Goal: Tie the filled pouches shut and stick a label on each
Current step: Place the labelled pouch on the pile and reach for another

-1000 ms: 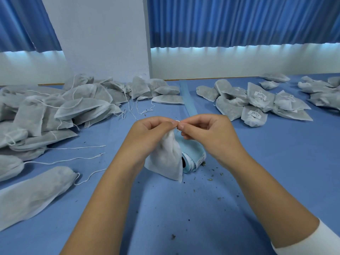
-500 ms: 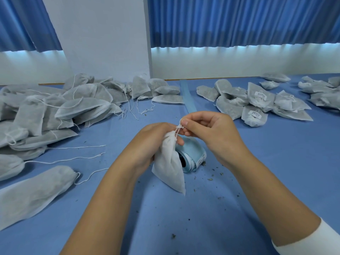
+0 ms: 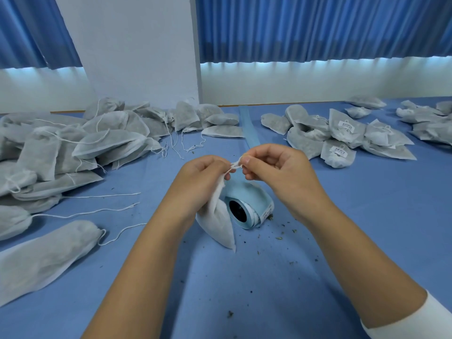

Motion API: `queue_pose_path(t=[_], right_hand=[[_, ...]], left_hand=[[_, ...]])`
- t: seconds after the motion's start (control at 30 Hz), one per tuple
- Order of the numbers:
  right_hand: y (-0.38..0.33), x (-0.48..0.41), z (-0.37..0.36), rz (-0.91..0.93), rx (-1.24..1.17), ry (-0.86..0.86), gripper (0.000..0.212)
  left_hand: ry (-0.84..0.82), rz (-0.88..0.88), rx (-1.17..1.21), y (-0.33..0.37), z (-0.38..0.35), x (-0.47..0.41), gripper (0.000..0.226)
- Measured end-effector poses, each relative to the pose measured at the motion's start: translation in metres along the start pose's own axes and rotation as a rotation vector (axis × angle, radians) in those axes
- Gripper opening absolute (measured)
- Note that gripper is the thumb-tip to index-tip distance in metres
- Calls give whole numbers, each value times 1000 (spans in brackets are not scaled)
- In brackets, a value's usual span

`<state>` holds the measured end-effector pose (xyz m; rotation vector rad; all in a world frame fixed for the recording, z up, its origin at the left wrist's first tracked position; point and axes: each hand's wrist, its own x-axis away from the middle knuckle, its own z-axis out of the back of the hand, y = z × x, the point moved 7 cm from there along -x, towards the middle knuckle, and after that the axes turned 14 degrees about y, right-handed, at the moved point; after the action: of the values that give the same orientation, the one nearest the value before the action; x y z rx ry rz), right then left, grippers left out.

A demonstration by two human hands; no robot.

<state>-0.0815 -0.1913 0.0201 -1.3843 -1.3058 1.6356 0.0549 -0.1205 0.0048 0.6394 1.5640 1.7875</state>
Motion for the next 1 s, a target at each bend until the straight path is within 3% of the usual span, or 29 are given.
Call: queue_pose_path(t=[0.17, 0.43, 0.7, 0.87, 1.0], right_hand=[[3, -1, 0, -17, 37, 35, 6], [-1, 1, 0, 241, 384, 122, 5], [-5, 3, 3, 452, 571, 210, 5], [-4, 1, 4, 397, 503, 181, 6], [-5, -3, 10, 299, 400, 218, 6]], left_hand=[[62, -229, -95, 9, -6, 4, 18], [112, -404, -237, 10, -17, 9, 15], [100, -422, -242, 10, -21, 9, 16], [60, -380, -189, 9, -18, 8, 18], [-14, -172, -54, 1, -14, -1, 18]])
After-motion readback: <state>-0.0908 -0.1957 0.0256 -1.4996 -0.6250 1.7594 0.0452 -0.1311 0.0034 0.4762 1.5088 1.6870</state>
